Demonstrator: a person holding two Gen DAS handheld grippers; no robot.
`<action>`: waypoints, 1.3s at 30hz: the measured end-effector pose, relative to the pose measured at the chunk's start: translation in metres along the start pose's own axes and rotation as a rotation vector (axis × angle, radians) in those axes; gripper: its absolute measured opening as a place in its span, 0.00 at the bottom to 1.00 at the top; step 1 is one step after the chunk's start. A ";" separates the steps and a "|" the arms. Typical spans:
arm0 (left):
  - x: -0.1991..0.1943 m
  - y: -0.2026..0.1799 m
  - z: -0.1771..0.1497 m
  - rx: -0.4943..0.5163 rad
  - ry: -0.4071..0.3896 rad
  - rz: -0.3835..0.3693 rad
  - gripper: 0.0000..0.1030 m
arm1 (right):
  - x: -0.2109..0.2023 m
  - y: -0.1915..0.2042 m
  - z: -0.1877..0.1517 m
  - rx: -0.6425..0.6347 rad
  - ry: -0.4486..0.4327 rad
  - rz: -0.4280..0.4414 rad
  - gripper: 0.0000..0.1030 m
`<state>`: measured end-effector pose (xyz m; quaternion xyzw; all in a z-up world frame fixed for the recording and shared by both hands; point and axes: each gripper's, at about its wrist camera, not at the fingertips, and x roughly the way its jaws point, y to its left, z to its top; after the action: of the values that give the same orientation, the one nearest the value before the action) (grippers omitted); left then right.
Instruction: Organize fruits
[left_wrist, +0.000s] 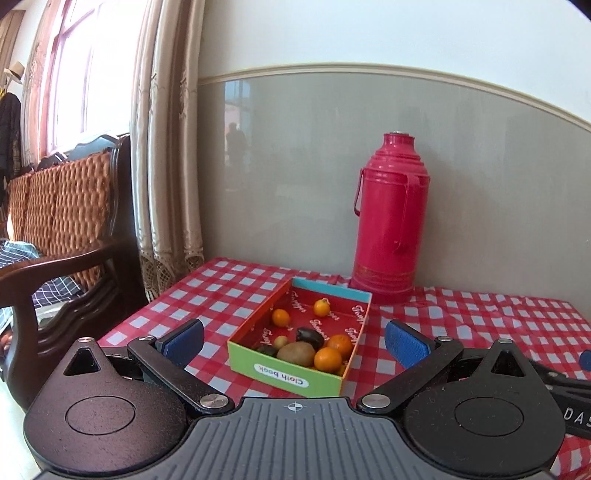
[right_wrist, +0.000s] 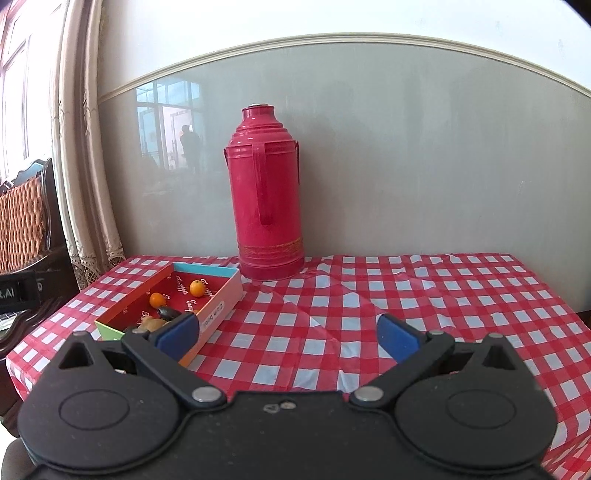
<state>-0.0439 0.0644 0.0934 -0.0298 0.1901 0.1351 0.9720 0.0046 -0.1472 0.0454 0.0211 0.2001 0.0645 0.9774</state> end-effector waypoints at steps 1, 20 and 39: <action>0.001 0.000 -0.001 0.004 0.002 0.003 1.00 | 0.000 0.001 0.000 -0.002 0.001 -0.002 0.94; -0.001 -0.004 -0.005 0.037 -0.011 0.009 1.00 | -0.001 0.002 0.015 0.006 -0.030 -0.010 0.94; -0.001 0.001 -0.010 0.045 -0.012 0.018 1.00 | -0.001 0.012 0.015 -0.007 -0.026 0.006 0.94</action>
<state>-0.0483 0.0640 0.0846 -0.0054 0.1876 0.1399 0.9722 0.0082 -0.1360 0.0599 0.0192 0.1870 0.0678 0.9798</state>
